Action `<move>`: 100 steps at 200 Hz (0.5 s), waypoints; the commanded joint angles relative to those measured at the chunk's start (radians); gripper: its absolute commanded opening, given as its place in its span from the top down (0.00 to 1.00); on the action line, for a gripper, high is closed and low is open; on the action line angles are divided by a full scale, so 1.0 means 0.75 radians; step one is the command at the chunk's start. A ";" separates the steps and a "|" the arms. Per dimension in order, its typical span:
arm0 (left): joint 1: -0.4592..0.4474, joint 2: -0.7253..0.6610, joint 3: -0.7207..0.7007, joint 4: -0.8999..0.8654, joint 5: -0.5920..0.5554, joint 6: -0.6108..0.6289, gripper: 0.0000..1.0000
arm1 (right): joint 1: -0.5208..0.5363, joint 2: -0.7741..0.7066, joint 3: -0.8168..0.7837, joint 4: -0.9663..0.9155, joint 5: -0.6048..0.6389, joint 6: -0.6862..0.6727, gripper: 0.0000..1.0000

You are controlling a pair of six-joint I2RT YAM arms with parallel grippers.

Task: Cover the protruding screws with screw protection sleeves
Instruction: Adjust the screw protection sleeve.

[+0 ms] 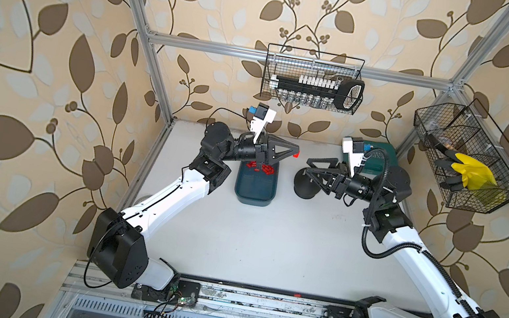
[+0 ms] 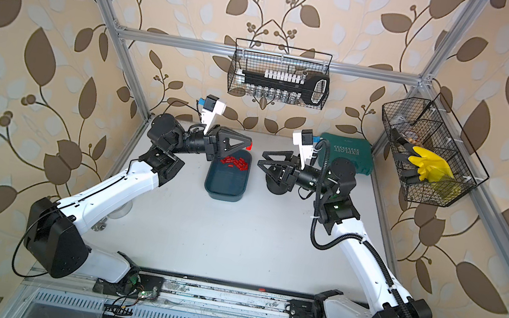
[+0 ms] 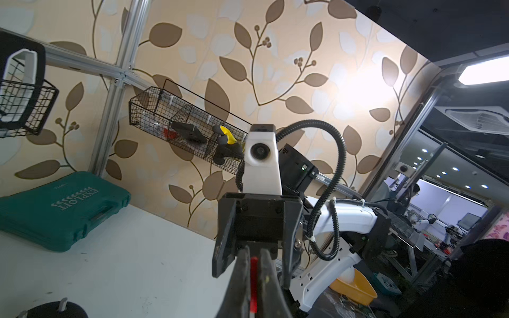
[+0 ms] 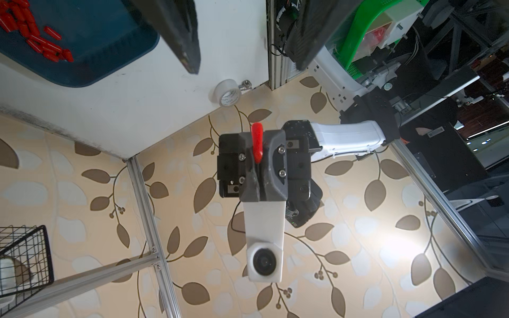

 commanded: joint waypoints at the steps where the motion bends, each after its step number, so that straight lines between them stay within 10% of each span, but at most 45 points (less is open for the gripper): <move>1: -0.006 -0.061 -0.018 0.171 0.069 -0.096 0.92 | 0.014 0.028 0.053 -0.055 -0.052 0.046 0.45; 100: -0.054 -0.093 -0.029 0.138 0.076 -0.035 0.90 | 0.090 0.066 0.192 -0.064 -0.033 0.070 0.56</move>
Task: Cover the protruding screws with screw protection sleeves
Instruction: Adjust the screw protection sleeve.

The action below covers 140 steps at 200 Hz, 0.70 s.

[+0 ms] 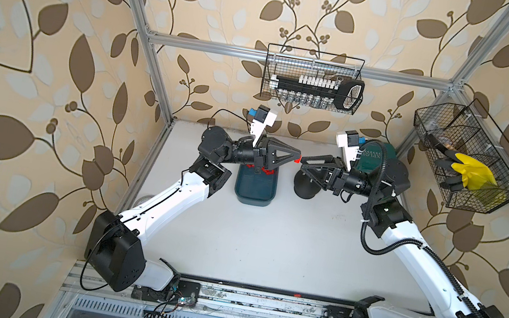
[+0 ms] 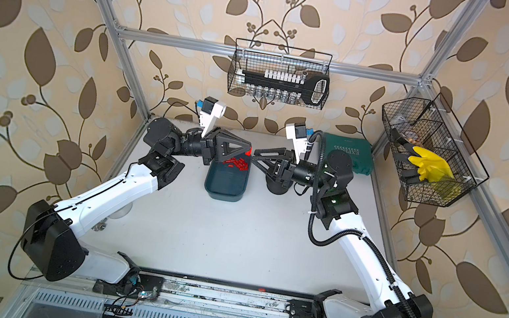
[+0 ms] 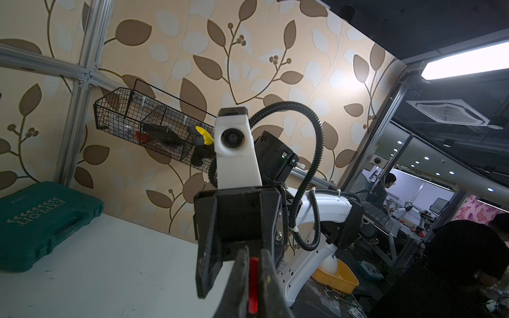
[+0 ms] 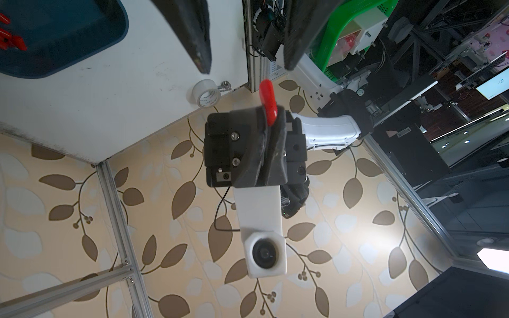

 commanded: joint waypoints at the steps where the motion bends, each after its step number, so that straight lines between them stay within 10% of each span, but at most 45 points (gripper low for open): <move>1: -0.011 -0.062 0.000 0.047 0.035 0.024 0.90 | 0.013 0.023 0.065 0.000 -0.008 0.005 0.56; 104: -0.022 -0.068 -0.008 0.018 0.019 0.070 0.91 | 0.055 0.046 0.121 0.000 -0.018 0.000 0.66; 140: -0.024 -0.072 -0.004 0.013 0.016 0.075 0.90 | 0.061 0.059 0.137 -0.058 -0.010 -0.036 0.86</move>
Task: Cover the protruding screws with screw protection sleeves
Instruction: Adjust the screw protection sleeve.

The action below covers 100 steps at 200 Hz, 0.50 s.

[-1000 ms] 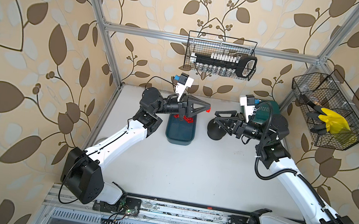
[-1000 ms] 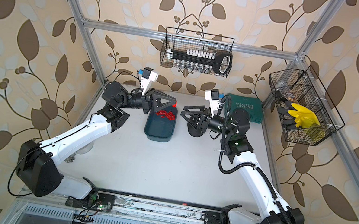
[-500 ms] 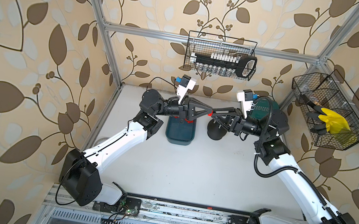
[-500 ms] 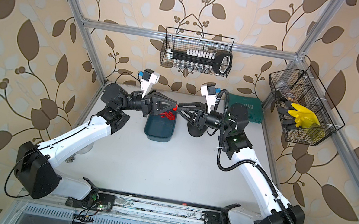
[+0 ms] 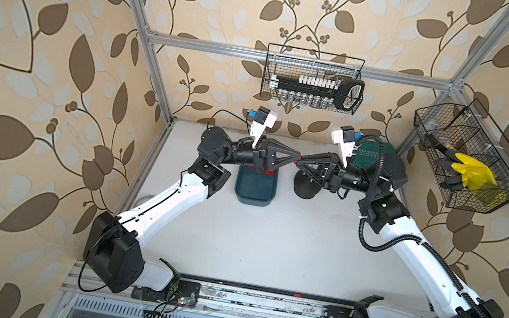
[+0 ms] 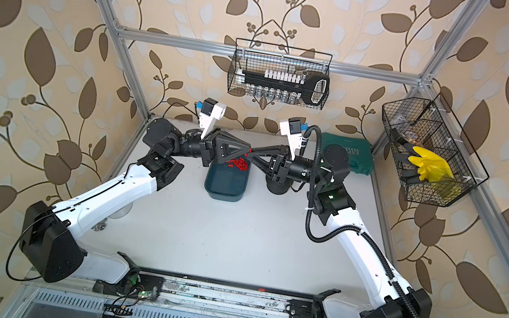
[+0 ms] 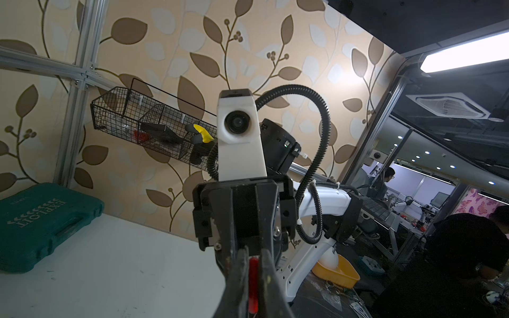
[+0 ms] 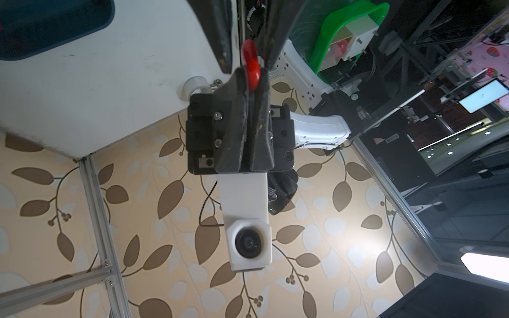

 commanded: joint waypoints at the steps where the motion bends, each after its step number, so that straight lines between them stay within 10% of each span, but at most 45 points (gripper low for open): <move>1: -0.014 -0.059 0.004 0.029 0.009 0.036 0.90 | 0.005 0.018 0.054 -0.012 0.004 -0.023 0.86; 49: -0.013 -0.069 -0.013 0.016 -0.011 0.057 0.88 | 0.005 0.003 0.055 -0.030 0.031 -0.041 1.00; 100: -0.012 -0.126 -0.098 -0.077 -0.161 0.212 0.49 | -0.012 -0.044 0.023 -0.070 0.090 -0.067 1.00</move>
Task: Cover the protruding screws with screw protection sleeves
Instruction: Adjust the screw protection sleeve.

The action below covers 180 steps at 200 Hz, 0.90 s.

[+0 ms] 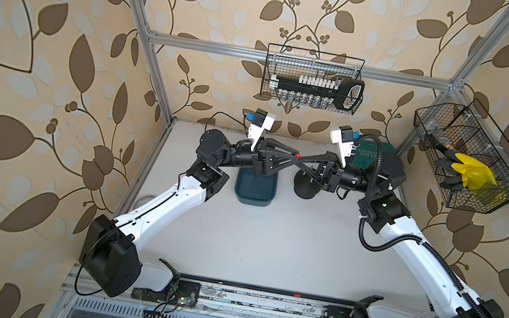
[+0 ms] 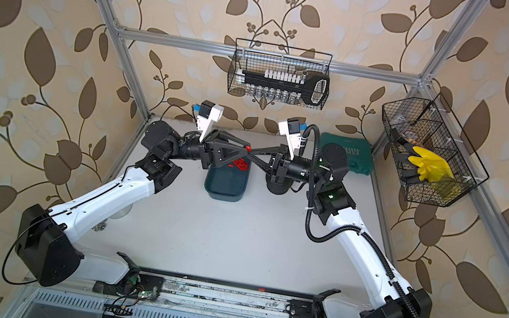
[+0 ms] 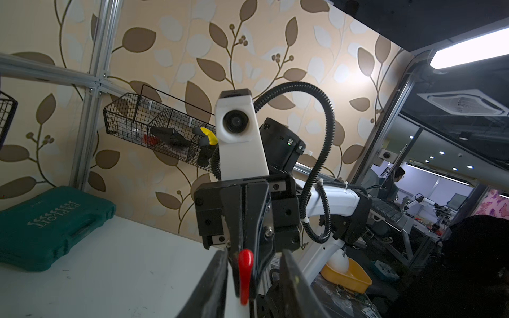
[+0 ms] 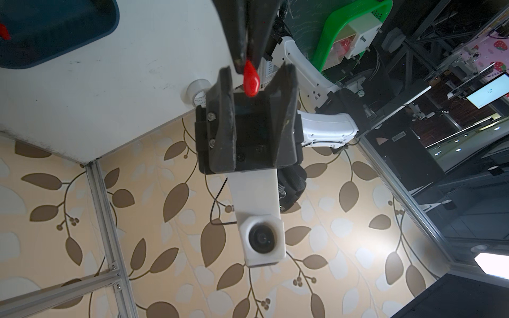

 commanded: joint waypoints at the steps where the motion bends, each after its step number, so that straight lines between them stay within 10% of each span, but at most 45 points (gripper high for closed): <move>1: -0.011 -0.083 -0.040 -0.049 -0.105 0.139 0.49 | -0.016 -0.044 0.013 -0.012 0.051 -0.032 1.00; 180: -0.028 -0.051 -0.093 0.082 -0.039 0.208 0.68 | -0.022 -0.035 -0.055 -0.021 -0.032 -0.059 1.00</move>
